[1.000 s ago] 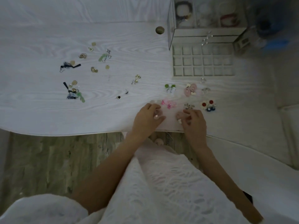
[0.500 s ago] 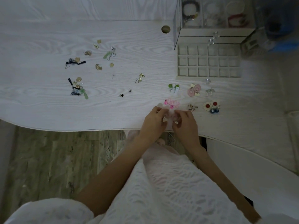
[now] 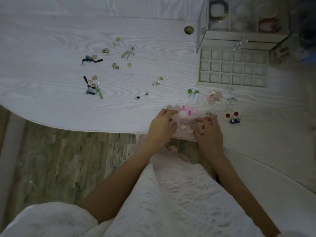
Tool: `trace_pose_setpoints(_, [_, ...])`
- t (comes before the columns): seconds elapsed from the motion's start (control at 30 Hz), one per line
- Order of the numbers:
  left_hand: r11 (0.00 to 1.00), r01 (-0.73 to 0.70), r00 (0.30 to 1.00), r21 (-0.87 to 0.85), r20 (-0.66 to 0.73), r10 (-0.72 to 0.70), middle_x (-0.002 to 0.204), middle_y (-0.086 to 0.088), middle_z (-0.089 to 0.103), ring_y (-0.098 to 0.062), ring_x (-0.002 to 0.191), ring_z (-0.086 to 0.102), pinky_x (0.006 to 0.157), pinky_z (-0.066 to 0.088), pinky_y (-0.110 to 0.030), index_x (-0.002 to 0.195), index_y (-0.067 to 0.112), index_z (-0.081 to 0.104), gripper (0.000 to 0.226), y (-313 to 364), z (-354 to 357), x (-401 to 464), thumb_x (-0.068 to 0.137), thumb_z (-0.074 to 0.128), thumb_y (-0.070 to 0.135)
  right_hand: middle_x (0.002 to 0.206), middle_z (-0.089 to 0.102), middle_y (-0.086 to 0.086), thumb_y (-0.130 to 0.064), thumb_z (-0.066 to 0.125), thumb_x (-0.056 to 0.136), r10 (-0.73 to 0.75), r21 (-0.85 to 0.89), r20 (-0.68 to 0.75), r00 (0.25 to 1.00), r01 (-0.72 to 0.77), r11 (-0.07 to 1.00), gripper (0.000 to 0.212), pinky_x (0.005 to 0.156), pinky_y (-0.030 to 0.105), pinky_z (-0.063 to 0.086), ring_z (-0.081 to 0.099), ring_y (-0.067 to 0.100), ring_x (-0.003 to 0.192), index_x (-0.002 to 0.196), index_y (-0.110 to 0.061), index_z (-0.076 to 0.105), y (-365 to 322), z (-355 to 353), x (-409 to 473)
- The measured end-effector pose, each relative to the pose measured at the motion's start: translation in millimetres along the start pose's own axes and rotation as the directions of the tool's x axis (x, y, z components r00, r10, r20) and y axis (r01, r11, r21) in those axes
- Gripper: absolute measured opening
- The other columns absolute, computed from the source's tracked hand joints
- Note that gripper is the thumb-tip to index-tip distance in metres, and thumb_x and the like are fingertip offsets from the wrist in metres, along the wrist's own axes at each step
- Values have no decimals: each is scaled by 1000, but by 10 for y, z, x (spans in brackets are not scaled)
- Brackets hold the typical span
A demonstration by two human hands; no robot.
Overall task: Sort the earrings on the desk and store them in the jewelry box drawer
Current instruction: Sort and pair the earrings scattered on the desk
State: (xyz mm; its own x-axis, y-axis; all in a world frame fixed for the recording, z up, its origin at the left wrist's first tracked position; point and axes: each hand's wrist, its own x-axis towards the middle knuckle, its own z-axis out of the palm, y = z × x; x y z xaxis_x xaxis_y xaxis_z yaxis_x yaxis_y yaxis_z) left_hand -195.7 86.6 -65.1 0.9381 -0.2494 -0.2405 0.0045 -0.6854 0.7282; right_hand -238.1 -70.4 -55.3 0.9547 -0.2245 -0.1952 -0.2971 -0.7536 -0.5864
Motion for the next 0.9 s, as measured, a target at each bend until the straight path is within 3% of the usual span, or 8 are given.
trace_pose_setpoints(0.2, [991, 134, 942, 32, -314, -117, 99, 10, 67, -10, 92, 59, 75, 48, -29, 114, 26, 59, 26, -303, -627, -36, 88, 55, 24, 99, 60, 9, -12, 53, 83, -259, -59, 10, 966, 259, 964, 20, 81, 13, 27, 53, 29, 94, 99, -9, 66, -302, -138, 236])
trace_pose_setpoints(0.37, [959, 281, 849, 28, -474, -234, 98, 8, 68, -12, 89, 61, 74, 47, -29, 113, 23, 60, 25, -910, -1255, 2, 89, 55, 25, 104, 59, 8, -9, 52, 87, -403, -87, 131, 906, 416, 905, 21, 86, 23, 31, 47, 26, 104, 103, -11, 65, -1003, 108, 735])
trace_pose_setpoints(0.47, [932, 363, 819, 19, -484, -310, 104, 1, 65, -15, 89, 60, 74, 45, -28, 115, 18, 60, 29, -1204, -1480, 74, 88, 58, 28, 108, 59, 9, -6, 52, 87, -441, -88, 204, 874, 465, 881, 23, 85, 22, 30, 46, 27, 108, 106, -11, 64, -1384, 362, 1067])
trace_pose_setpoints(0.63, [917, 392, 845, 70, -422, -329, 107, -10, 57, -26, 92, 55, 71, 41, -32, 114, 13, 56, 37, -1396, -1631, 307, 84, 63, 33, 118, 57, 10, -9, 51, 90, -436, -171, 270, 859, 488, 856, 28, 95, 31, 36, 43, 29, 114, 116, -10, 60, -1898, 838, 1701])
trace_pose_setpoints(0.77, [941, 320, 891, 110, -371, -260, 103, -12, 58, -30, 84, 58, 67, 41, -32, 107, 9, 60, 22, -1461, -1680, 366, 87, 57, 17, 120, 56, 11, -10, 48, 90, -444, -273, 217, 869, 491, 827, 32, 96, 34, 31, 42, 30, 113, 121, -12, 57, -2183, 1017, 2114])
trace_pose_setpoints(0.9, [964, 209, 929, 161, -342, -145, 99, -17, 62, -34, 82, 60, 68, 47, -36, 108, 6, 63, 25, -1520, -1715, 314, 84, 57, 3, 122, 54, 11, -10, 59, 85, -379, -432, 250, 891, 453, 780, 36, 100, 37, 27, 40, 32, 118, 120, -16, 57, -2333, 1153, 2303])
